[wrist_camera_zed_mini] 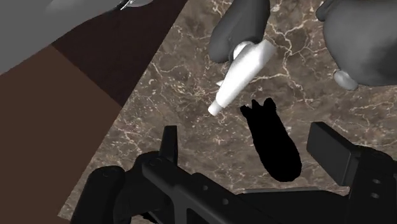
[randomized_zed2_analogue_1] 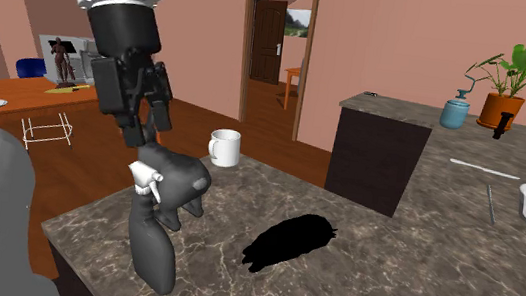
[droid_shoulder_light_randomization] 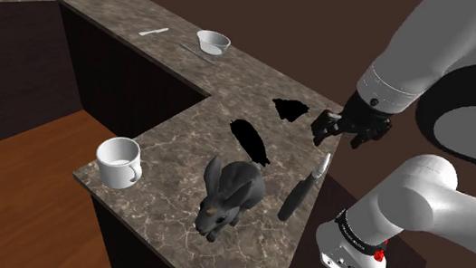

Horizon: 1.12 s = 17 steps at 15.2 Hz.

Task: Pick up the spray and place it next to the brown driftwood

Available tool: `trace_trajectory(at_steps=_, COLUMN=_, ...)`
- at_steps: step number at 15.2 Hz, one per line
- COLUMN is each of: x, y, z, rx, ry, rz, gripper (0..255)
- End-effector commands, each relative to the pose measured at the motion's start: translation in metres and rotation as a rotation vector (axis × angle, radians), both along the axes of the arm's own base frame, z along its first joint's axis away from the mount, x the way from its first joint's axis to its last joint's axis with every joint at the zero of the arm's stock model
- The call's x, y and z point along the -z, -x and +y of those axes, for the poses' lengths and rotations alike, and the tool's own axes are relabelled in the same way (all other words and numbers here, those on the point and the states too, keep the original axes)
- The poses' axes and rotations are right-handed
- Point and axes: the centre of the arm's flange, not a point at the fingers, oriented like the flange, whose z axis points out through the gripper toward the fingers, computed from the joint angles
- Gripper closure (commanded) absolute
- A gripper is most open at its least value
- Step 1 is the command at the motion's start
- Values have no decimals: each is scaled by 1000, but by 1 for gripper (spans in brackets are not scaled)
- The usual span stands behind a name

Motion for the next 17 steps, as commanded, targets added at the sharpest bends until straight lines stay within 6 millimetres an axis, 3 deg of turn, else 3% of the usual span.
trace_trajectory(at_steps=1, x=18, y=12, z=25, rx=126, ry=31, rz=-28, gripper=0)
trace_trajectory(at_steps=4, x=41, y=19, z=58, rx=276, ry=72, rz=-61, gripper=0)
trace_trajectory(at_steps=11, x=75, y=18, z=46, rx=276, ry=72, rz=-61, gripper=0)
trace_trajectory(at_steps=17, x=78, y=17, z=45, rx=276, ry=72, rz=-61, gripper=0)
